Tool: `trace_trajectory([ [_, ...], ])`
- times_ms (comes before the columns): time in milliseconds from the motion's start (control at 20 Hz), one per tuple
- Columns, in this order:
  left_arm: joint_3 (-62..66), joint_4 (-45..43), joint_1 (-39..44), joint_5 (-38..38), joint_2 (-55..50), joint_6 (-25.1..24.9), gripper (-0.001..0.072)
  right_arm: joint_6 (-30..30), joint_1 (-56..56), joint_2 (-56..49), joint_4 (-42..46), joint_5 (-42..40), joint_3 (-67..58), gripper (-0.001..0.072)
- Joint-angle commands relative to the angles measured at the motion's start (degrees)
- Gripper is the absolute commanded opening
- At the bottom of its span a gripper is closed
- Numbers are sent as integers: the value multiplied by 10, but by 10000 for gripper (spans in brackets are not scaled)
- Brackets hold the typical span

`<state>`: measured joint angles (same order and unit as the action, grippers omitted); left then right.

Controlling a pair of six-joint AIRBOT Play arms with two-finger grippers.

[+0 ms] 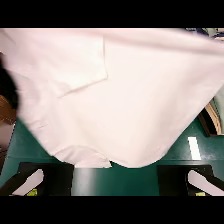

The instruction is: Fold the shirts.

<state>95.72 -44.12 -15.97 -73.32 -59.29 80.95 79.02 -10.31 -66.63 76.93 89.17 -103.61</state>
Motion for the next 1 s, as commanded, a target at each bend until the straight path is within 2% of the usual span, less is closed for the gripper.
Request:
trace_trajectory([
  [0,-121,-81,54,7,-102,-21,23,1,7,-96,7,22,80,11],
  [100,-130,-121,103,59,-189,-42,23,1,20,-154,6,2,105,11],
  [300,-120,-92,127,249,-301,-44,23,1,57,-254,6,-95,76,11],
  [400,-94,-82,126,285,-326,-47,23,4,70,-296,6,-131,24,11],
  [600,-70,-104,126,265,-327,-110,24,21,78,-329,6,-148,-44,11],
  [800,-64,-227,126,135,-321,-105,22,21,73,-301,7,-121,3,10],
  [950,-113,-260,126,105,-321,-98,23,21,74,-263,7,-148,110,10],
])
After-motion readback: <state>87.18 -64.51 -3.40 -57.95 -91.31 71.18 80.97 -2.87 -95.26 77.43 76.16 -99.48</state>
